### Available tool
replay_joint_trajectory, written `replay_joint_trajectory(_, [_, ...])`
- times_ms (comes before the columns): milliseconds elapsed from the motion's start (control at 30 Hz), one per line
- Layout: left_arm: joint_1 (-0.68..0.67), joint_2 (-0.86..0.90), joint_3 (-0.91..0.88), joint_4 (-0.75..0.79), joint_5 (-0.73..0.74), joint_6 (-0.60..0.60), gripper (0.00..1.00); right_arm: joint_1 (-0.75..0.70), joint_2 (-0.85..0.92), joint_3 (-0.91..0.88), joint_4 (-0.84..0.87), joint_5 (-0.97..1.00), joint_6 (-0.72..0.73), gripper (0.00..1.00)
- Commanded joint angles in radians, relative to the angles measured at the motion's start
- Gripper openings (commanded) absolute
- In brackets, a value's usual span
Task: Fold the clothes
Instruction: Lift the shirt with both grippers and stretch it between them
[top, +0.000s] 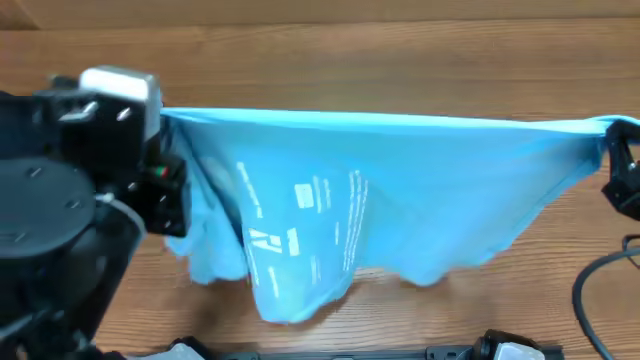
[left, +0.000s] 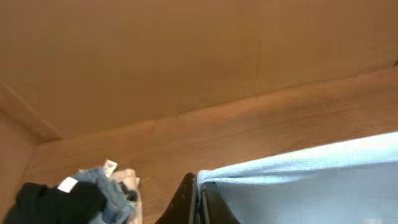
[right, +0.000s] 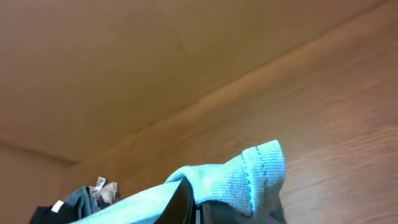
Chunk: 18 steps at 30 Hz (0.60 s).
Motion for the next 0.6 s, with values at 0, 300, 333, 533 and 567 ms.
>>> replay_joint_trajectory(0, [0.011, -0.028, 0.043, -0.017, 0.030, -0.076, 0.04, -0.004, 0.000, 0.004, -0.016, 0.055, 0.005, 0.04])
replay_joint_trajectory(300, [0.011, -0.059, 0.043, -0.017, 0.027, -0.072, 0.04, -0.004, 0.023, 0.004, -0.051, 0.100, 0.001, 0.04])
replay_joint_trajectory(333, [0.011, -0.067, 0.043, -0.017, 0.045, -0.072, 0.04, -0.004, 0.021, 0.004, -0.052, 0.100, 0.000, 0.04])
replay_joint_trajectory(533, [0.011, -0.150, 0.043, -0.017, 0.078, -0.053, 0.04, 0.000, 0.000, 0.005, -0.061, 0.078, 0.000, 0.04])
replay_joint_trajectory(567, [0.011, -0.163, 0.043, -0.017, 0.070, -0.055, 0.04, 0.005, -0.006, 0.005, -0.061, 0.066, 0.000, 0.04])
